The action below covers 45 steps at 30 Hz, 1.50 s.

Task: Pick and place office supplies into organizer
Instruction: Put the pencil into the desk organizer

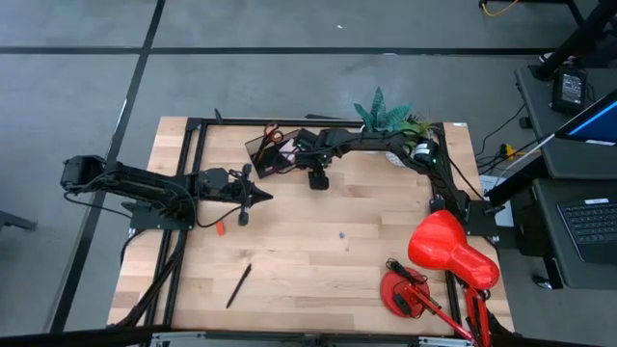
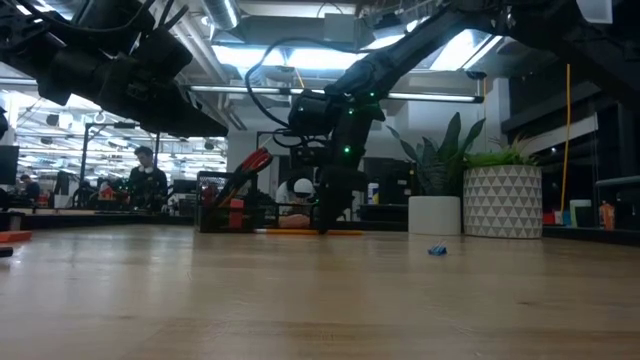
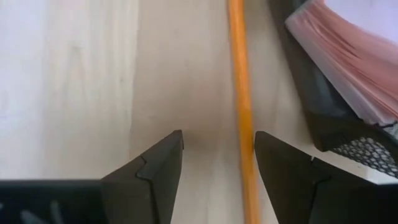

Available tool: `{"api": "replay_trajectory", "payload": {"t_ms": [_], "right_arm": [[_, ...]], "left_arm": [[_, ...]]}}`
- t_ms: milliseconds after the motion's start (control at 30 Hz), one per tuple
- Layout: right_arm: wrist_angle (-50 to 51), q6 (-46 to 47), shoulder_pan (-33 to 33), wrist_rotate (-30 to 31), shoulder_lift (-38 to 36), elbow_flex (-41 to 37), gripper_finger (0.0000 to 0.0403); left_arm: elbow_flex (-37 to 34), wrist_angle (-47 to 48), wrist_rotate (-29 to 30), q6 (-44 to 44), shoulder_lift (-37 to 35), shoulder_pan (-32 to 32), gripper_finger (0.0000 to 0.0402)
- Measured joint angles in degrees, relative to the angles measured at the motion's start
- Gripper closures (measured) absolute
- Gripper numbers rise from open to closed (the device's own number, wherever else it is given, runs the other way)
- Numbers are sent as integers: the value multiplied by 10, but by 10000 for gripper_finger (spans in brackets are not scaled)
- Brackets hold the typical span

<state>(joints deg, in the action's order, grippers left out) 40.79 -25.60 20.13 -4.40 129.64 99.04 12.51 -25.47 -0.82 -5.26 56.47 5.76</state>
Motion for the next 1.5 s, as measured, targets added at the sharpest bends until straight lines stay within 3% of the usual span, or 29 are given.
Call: {"api": "replay_trajectory", "payload": {"t_ms": [833,1000,1333,1500], "right_arm": [[10,2,-6,-32,0,0,201],[-7,39,-6,-31,0,0,201],[-13,41,-22,-27,3,0,201],[-31,41,-23,10,11,2,201]], "left_arm": [[0,0,0,0,0,0,399],[0,0,0,0,0,0,399],[0,0,0,0,0,0,400],[0,0,0,1,0,0,398]]}}
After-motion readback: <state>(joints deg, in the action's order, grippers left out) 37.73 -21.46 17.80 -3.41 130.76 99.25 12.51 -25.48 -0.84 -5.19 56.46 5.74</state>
